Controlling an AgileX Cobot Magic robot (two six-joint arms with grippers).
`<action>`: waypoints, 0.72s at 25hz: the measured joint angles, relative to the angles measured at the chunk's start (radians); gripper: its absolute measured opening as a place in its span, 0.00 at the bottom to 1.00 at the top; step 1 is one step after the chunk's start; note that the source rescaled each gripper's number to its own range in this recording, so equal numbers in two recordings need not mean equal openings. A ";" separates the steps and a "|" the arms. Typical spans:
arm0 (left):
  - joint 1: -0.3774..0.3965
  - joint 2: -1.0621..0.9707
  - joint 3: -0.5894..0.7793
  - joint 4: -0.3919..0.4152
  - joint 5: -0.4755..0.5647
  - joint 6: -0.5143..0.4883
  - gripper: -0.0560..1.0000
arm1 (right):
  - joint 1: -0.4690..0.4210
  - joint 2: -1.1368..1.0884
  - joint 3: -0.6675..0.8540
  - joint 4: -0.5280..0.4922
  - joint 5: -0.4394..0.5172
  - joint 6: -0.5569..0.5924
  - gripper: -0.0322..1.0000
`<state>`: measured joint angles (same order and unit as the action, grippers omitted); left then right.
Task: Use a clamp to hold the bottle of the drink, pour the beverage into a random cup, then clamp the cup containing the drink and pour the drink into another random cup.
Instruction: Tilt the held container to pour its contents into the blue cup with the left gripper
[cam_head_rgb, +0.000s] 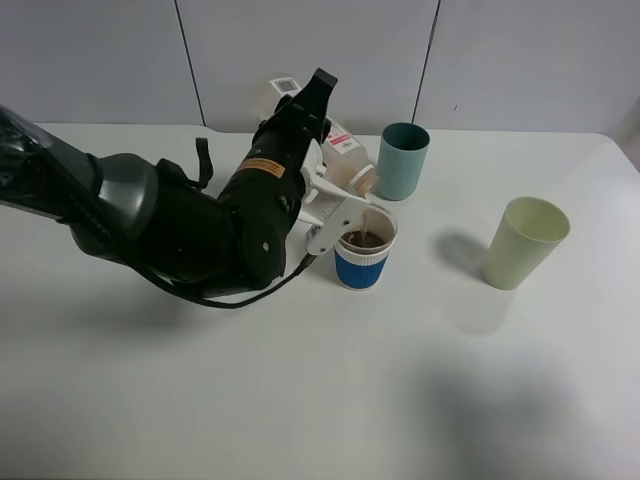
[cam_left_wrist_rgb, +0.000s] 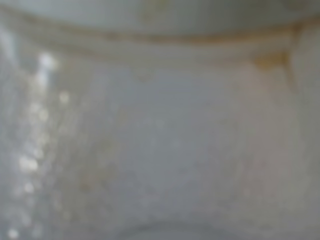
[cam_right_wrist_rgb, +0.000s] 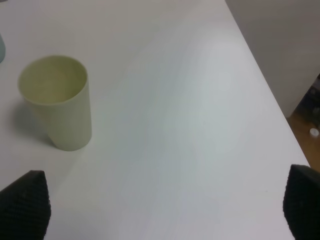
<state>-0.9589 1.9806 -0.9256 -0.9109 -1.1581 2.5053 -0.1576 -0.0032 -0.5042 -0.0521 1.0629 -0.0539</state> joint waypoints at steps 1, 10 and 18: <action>0.000 0.000 0.000 0.015 -0.003 0.000 0.09 | 0.000 0.000 0.000 0.000 0.000 0.000 0.84; 0.000 0.000 0.000 0.101 -0.026 0.023 0.09 | 0.000 0.000 0.000 0.000 0.000 0.000 0.84; 0.000 0.000 0.000 0.145 -0.029 0.023 0.09 | 0.000 0.000 0.000 0.000 0.000 0.000 0.84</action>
<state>-0.9589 1.9806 -0.9256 -0.7663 -1.1867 2.5284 -0.1576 -0.0032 -0.5042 -0.0521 1.0629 -0.0539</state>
